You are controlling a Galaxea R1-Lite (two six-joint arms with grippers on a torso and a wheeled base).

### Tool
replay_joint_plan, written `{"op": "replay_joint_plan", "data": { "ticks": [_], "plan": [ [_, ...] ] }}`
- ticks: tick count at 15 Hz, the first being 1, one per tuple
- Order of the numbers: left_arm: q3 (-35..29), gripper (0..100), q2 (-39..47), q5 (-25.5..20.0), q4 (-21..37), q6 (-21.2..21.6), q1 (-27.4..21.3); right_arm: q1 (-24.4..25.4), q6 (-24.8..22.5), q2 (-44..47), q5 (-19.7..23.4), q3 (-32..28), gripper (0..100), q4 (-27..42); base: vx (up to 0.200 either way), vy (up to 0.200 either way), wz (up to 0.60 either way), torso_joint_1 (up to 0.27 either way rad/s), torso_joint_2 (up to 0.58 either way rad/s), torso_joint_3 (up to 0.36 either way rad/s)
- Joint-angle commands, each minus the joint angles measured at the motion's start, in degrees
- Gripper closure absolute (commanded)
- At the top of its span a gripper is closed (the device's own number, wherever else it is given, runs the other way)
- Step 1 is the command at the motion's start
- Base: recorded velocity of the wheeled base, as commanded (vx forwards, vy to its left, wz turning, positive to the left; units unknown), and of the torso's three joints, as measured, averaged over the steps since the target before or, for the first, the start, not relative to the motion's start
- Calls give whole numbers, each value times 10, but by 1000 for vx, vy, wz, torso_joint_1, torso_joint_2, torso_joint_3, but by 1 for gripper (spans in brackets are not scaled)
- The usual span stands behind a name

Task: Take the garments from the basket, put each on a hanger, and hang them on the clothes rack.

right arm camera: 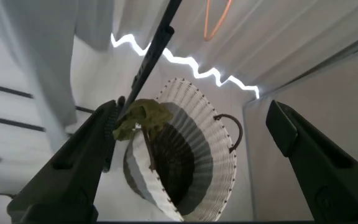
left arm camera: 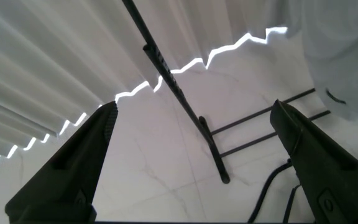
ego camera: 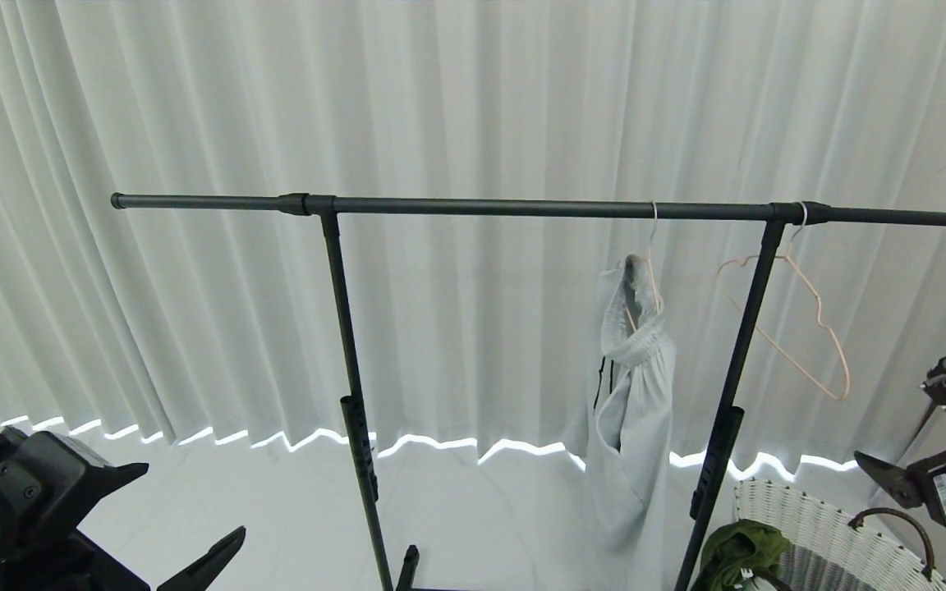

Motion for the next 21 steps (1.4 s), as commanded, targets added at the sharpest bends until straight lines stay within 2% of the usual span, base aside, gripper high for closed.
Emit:
{"op": "replay_joint_plan", "data": {
  "ticks": [1, 4, 7, 13, 16, 17, 20, 21],
  "plan": [
    [2, 0, -3, 0, 0, 1, 0, -2, -8, -26, 0, 36, 0, -22, 0, 0, 0, 0, 0, 0],
    [10, 0, -3, 0, 0, 1, 0, -3, -11, -39, 0, 81, 0, -71, 0, 0, 0, 0, 0, 0],
    [10, 0, -3, 0, 0, 3, 0, -3, -14, -41, -1, 98, 0, -97, 0, 0, 0, -50, 116, 67],
    [15, 0, -3, 0, 0, 2, 4, -7, -14, -42, -2, 105, 0, -98, 0, 0, 0, -203, 470, 256],
    [16, 0, 1, 0, 0, -1, 53, -15, -14, -37, -2, 103, 0, -98, 0, 0, 0, -206, 484, 281],
    [14, 0, 1, 0, 0, -12, 60, -17, -14, -37, -2, 104, 0, -98, 0, 0, 0, -193, 471, 276],
    [7, 0, 0, 0, -1, -102, 67, -22, -15, -34, -2, 105, 0, -97, 0, 0, 0, -186, 474, 287],
    [6, 0, 0, 1, 0, -107, 70, -22, -15, -33, -2, 105, 0, -97, 0, 0, 0, -168, 456, 281]
  ]
}}
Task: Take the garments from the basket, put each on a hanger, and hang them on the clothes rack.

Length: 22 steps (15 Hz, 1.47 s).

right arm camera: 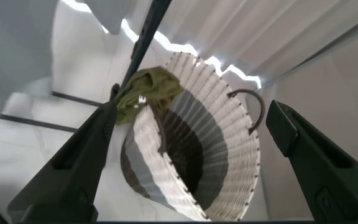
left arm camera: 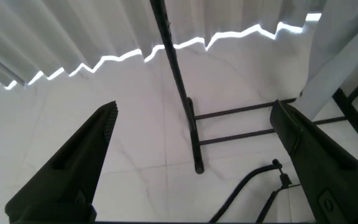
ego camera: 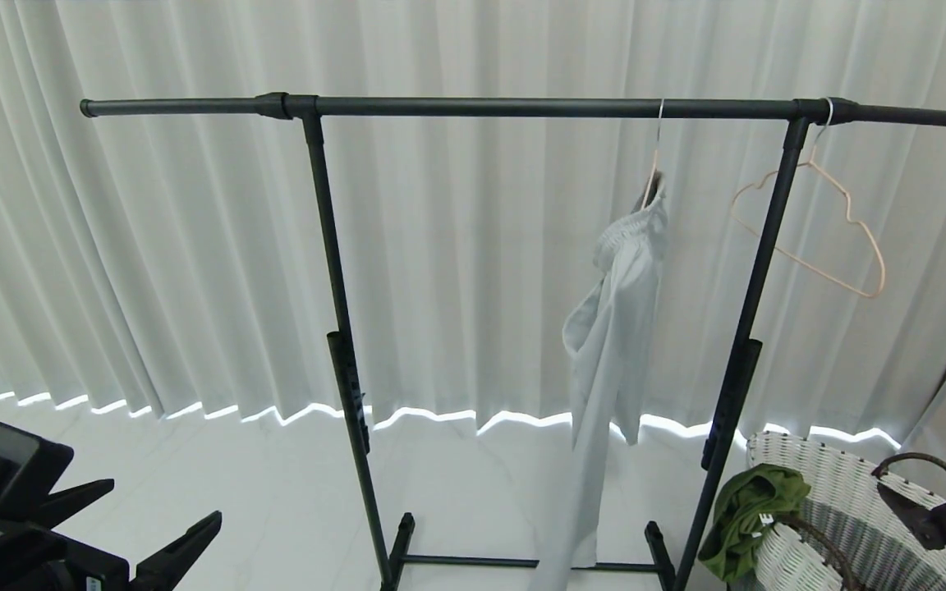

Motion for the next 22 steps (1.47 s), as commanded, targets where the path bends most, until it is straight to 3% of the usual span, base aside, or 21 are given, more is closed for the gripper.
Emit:
{"op": "replay_joint_plan", "data": {
  "ticks": [1, 8, 11, 14, 17, 22],
  "plan": [
    [-2, 0, 0, 0, 0, -1, 5, 0, -1, 4, 0, 0, 0, 0, 0, 0, 0, -168, 466, 295],
    [1, 0, 3, -1, 0, 1, 5, -3, -1, 13, -3, -2, 0, 0, 0, 0, 0, -130, 415, 279],
    [1, 0, 2, -1, 0, 1, 5, -29, 41, 31, -56, 13, 0, -3, 0, 0, 0, -18, 70, 47],
    [2, 0, -2, -1, 0, 1, 5, -73, 39, 18, -56, 38, 0, -4, 0, 0, 0, 0, 0, 0],
    [2, 0, -3, -1, 0, 1, 4, -78, 27, 13, -37, 32, 0, -3, 0, 0, 0, 0, 0, 0],
    [2, 0, -11, -1, -1, 1, 1, -78, 12, 18, -16, 26, 0, -3, 0, -200, 0, 0, 4, 3]
  ]
}}
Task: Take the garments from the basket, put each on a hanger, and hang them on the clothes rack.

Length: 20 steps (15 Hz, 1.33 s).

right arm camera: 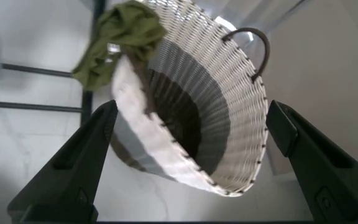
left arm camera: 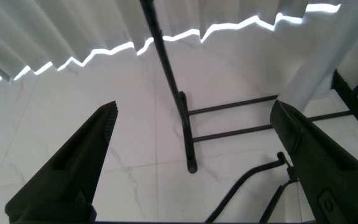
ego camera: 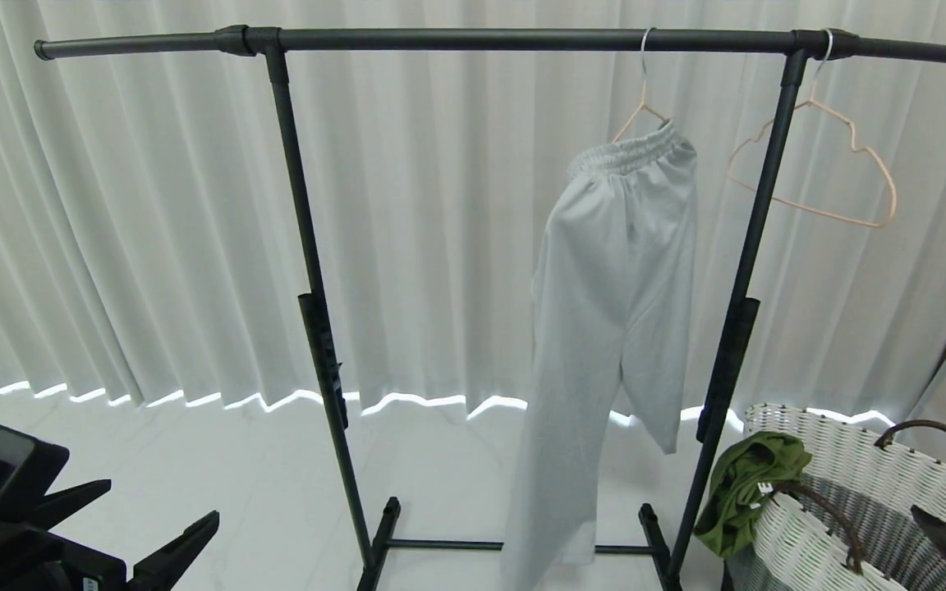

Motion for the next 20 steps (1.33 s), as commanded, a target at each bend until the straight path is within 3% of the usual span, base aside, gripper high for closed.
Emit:
{"op": "replay_joint_plan", "data": {
  "ticks": [1, 4, 7, 12, 17, 20],
  "plan": [
    [0, 0, -4, 0, -1, 0, 0, 0, 0, 3, 2, -2, 0, 0, 0, -200, 0, 2, 2, 7],
    [-1, 0, -3, 0, 0, 1, 0, 4, 0, 12, 6, -6, 0, 0, 0, -67, 0, -1, -1, 6],
    [-2, 0, -2, -1, 0, 2, 0, 7, -1, 20, 44, -15, 0, 0, 200, 0, 0, 7, 4, 1],
    [-1, 0, 1, -3, 0, 2, 0, 12, -10, 59, 48, -29, 0, 0, 200, 0, 0, 0, 1, 3],
    [-2, 0, 22, -3, 0, 1, 0, 12, -42, 166, 47, -27, 0, -1, 200, 0, 0, 3, 0, 0],
    [1, 0, 25, -3, 0, 1, -4, 31, -47, 238, 48, -19, 0, -5, 0, 0, 0, 0, 0, 0]
  ]
}}
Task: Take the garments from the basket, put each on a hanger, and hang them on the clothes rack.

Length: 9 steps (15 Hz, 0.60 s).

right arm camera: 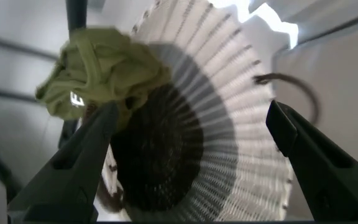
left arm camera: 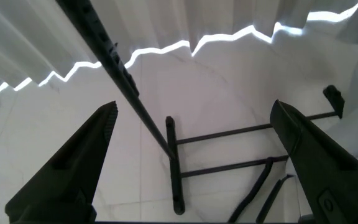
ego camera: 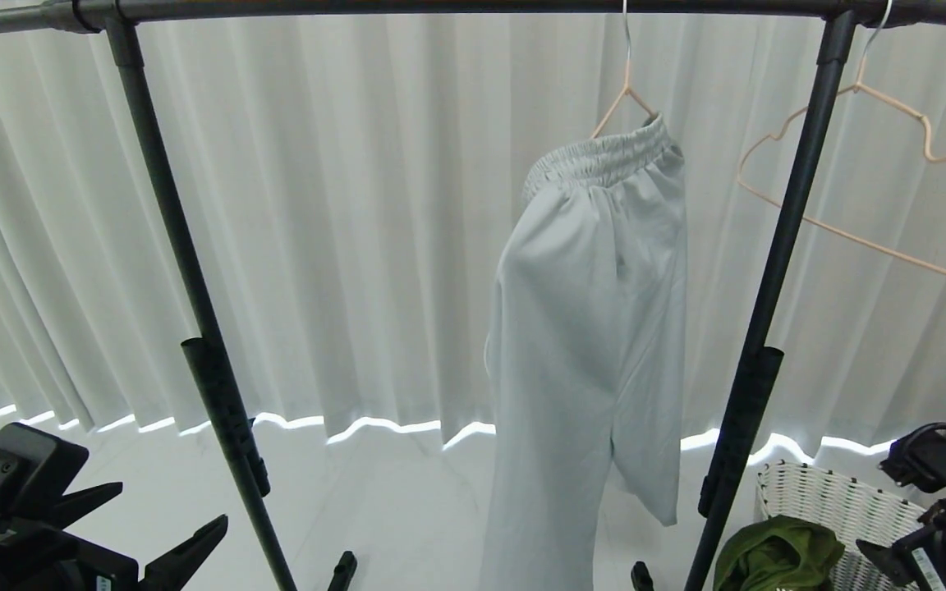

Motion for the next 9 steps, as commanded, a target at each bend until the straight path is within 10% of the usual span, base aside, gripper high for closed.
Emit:
{"op": "replay_joint_plan", "data": {
  "ticks": [1, 9],
  "plan": [
    [3, 0, 4, 0, 0, 0, -1, 25, 0, 86, 6, 5, 0, -19, 0, 0, 0, 0, 0, 0],
    [13, 0, 2, 0, 0, 12, -1, 59, -1, 261, 25, -16, 0, -159, 0, 0, 0, 0, 0, 0]
  ]
}}
